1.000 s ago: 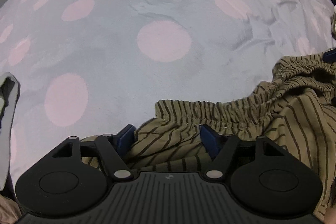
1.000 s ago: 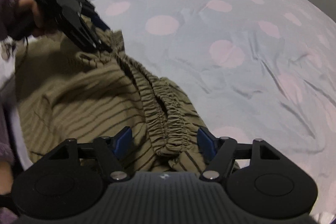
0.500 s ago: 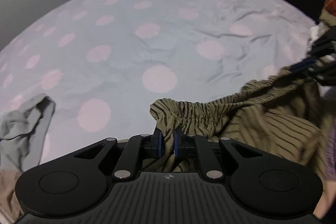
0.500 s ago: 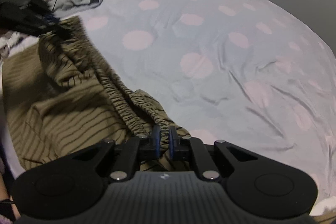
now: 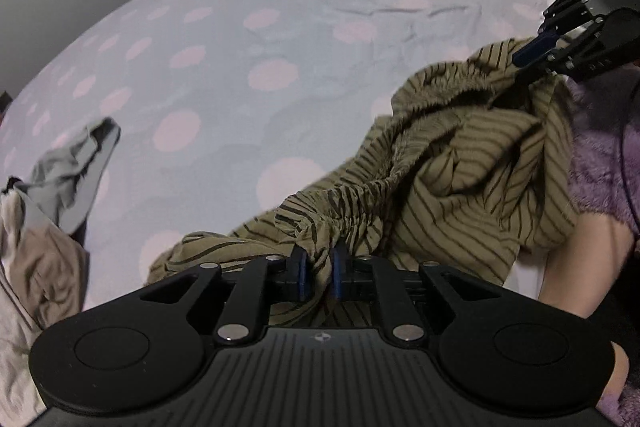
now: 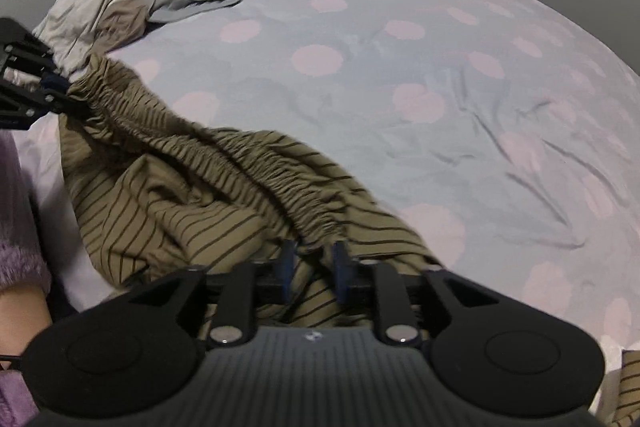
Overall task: Fold clothes
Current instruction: 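Grasp the elastic waistband with the left gripper while the right gripper grasps its other end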
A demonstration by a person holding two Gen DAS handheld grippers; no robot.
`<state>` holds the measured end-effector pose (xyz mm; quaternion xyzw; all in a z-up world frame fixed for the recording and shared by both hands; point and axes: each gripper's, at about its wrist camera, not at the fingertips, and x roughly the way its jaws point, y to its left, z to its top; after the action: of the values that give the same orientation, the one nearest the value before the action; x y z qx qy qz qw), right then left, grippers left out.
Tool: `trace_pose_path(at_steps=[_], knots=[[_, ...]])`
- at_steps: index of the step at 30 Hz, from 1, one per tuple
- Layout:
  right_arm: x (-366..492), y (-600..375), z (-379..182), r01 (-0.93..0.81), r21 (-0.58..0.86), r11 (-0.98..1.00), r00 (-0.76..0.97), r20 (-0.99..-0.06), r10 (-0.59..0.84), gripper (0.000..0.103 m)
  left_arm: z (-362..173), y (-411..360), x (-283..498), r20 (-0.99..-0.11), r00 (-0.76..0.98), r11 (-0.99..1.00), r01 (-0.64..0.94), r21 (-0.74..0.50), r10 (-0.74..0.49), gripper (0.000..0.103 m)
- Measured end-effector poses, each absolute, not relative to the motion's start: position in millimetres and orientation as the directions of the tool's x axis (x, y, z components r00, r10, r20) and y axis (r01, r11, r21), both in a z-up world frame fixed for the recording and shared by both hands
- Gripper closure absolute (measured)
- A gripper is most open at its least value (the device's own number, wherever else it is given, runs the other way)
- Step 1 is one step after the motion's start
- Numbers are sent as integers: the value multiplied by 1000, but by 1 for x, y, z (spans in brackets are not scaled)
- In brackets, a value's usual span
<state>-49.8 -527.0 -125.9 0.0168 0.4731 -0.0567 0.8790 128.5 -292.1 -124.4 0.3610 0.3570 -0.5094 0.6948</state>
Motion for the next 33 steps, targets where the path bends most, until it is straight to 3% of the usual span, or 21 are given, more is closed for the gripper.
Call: trace_pose_path(at_steps=[6,10,14,17,21,27,33], knots=[[-27,-508,-149,-30,-219,975,539,-825,-169,64,-125,-291,129,-855,256,305,944,121,-451,90],[-15,-492,-166,-155,-303,940,516,-837,-184,50,-116,-285,137,-836,266,394,917,66,-480,90],[-3,-480,-185,-233,-416,879,497,-828,-260,48,-108,-283,139,-818,265,410,911,40,-511,93],[4,-484,-197,-234,-472,850,483,-815,-320,57,-105,-284,136,-810,265,396,917,45,-523,93],[4,-493,-192,-197,-466,862,492,-808,-324,78,-100,-281,134,-801,276,394,918,55,-531,94],[-17,-515,-133,-35,-377,925,594,-753,-284,86,-85,-275,138,-772,319,410,908,84,-549,95],[-16,-537,-56,37,-435,899,669,-658,-346,88,-43,-298,152,-703,387,394,904,164,-596,95]])
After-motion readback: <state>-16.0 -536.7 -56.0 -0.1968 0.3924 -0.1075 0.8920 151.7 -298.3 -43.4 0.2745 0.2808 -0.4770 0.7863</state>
